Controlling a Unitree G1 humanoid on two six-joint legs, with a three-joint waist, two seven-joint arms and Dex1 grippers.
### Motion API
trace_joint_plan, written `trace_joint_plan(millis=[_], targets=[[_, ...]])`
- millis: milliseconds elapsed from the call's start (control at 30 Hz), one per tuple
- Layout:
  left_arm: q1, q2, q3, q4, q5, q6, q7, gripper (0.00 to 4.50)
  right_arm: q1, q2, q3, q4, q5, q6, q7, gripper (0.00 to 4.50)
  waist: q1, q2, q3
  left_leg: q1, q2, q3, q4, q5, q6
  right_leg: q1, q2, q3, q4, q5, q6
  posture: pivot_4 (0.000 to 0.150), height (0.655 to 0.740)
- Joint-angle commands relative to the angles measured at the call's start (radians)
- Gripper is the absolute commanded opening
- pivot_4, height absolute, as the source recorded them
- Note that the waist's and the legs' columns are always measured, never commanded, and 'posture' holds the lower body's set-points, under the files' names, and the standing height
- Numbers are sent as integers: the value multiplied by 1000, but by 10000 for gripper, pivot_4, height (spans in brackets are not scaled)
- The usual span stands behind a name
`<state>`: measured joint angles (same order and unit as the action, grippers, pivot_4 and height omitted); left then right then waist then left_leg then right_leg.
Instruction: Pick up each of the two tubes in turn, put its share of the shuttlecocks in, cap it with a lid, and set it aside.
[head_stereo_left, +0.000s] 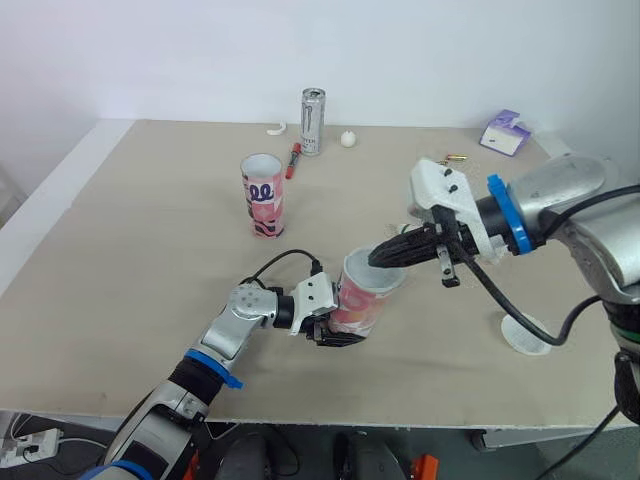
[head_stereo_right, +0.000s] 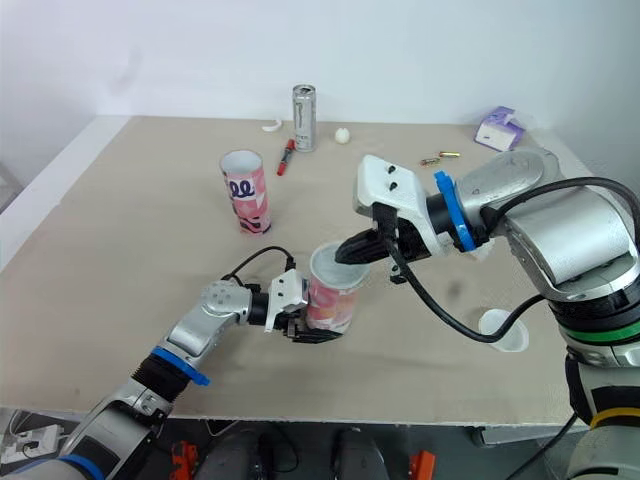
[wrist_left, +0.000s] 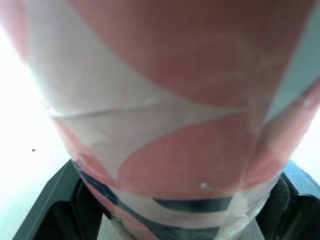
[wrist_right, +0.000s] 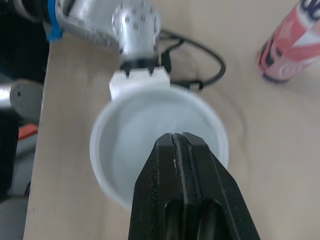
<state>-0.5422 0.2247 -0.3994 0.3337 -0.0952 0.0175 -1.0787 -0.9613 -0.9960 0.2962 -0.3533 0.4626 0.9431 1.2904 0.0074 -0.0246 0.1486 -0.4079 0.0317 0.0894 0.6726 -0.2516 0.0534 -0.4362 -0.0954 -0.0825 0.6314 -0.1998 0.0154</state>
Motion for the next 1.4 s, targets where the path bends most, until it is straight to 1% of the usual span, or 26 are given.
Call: trace_joint_plan(millis=[33,300,433,833,967,1200,1400], targets=[[39,33,-29,83,66,51,23,35003,-33,-15,12,-15,-20,-18,26,496,0,0,0,0,0,0,0,0,0,0,0,0,0,0,0,1500,7400],[36,32,-30,86,67,50,22,35003,-64,25,66,12,-87,-65,20,496,0,0,0,0,0,0,0,0,0,0,-1,-2,0,0,0,1500,7400],[34,32,-30,90,67,49,22,35003,-75,57,73,15,-93,-62,24,496,0,0,0,0,0,0,0,0,0,0,-1,-3,0,0,0,1500,7400],[36,32,-26,88,66,54,25,35003,-60,98,63,19,-95,-45,3,496,0,0,0,0,1,-1,0,0,0,1,-2,-5,0,0,0,1500,7400],[35,32,-25,89,65,53,25,35003,-26,85,83,18,-111,-56,5,496,0,0,0,0,1,-1,0,0,0,1,-2,-6,0,0,0,1500,7400],[32,32,-25,91,65,50,25,35003,-38,38,140,10,-131,-23,52,496,0,0,0,1,1,-1,0,0,-1,2,-2,-7,-1,0,0,1500,7400],[32,33,-23,91,64,53,28,35003,-49,10,165,1,-156,-37,88,496,0,0,0,1,1,-1,0,-1,-1,2,-5,-9,-1,0,1,1500,7400]])
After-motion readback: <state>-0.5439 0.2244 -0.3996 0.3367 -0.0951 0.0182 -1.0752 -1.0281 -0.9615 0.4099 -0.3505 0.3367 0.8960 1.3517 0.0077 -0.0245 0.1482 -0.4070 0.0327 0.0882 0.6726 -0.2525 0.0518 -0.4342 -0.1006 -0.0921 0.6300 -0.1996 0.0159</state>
